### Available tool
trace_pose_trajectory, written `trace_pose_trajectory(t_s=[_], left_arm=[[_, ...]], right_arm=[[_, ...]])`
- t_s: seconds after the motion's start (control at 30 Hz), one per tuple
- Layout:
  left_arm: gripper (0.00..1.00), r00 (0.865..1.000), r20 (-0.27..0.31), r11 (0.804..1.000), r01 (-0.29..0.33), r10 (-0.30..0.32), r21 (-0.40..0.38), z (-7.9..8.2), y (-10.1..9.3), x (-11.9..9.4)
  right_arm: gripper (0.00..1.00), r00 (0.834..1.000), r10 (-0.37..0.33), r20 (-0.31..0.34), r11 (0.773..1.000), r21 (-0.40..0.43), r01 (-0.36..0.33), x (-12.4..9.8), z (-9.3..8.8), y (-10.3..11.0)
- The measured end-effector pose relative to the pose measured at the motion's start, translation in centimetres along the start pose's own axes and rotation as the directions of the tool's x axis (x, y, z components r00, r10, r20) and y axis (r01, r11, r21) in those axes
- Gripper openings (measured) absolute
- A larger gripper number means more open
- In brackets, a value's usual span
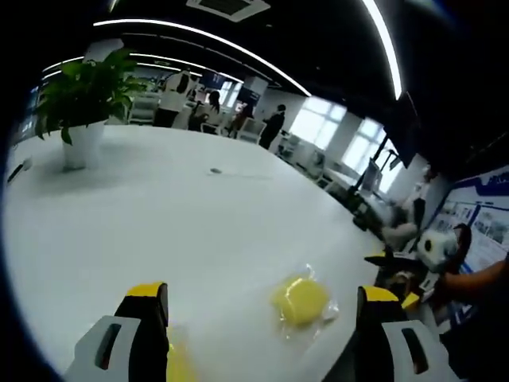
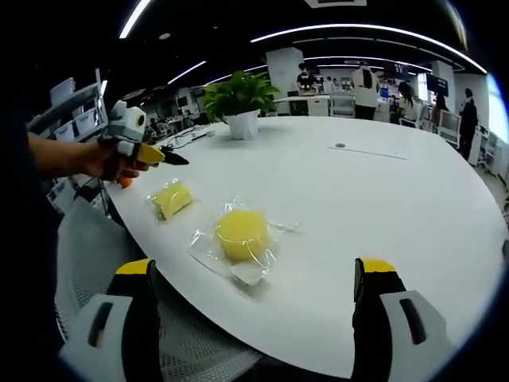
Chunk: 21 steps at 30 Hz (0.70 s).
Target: Compare the silicone blocks by pressing each to a similar depth, holding the contact briefly, and releasing to observe deformation and rebound differences across the visible hardness samples.
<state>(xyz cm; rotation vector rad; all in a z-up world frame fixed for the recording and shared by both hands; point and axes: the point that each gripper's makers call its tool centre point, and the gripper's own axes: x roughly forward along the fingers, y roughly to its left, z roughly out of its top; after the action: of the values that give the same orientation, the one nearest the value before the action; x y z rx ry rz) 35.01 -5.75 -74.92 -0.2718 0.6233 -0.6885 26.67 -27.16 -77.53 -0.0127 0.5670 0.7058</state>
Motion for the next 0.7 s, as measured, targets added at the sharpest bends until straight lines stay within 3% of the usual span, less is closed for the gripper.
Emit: trace_pose_trajectory(t_s=[0.2,0.47,0.7], left_arm=[[1.00,1.000,-0.022,1.000,0.005,-0.005,0.003,0.0,-0.1,1.4],[1.00,0.997,-0.069,0.999,0.027,-0.029,-0.024,-1.2,-0.5,4.0],[1.00,0.996,-0.086,0.991,0.023,-0.034,-0.130,-2.3,0.0,5.9]], right_arm=[[0.96,1.000,-0.012,0.007,1.000,0.008,0.012,-0.4,0.2,-0.2],[0.96,1.000,-0.023,0.005,1.000,0.018,0.023,-0.8,-0.1,-0.3],[0.96,1.000,-0.017,-0.004,1.000,0.020,0.017,-0.9,-0.4,-0.2]])
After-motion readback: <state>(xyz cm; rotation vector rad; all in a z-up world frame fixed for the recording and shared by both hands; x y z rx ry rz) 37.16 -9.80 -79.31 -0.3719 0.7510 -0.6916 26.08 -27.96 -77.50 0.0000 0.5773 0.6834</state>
